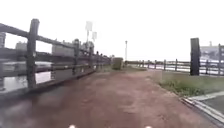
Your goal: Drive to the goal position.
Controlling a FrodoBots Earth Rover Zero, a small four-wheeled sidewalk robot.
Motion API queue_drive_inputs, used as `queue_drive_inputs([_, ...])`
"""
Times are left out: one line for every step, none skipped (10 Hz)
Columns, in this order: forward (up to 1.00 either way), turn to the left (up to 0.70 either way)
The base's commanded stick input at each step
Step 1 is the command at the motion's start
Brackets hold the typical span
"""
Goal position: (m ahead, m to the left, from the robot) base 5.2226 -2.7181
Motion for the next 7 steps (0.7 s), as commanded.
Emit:
queue_drive_inputs([1.0, -0.28])
queue_drive_inputs([1.0, -0.22])
queue_drive_inputs([1.0, 0.08])
queue_drive_inputs([1.0, 0.12])
queue_drive_inputs([1.0, 0.12])
queue_drive_inputs([1.0, 0.12])
queue_drive_inputs([1.0, -0.28])
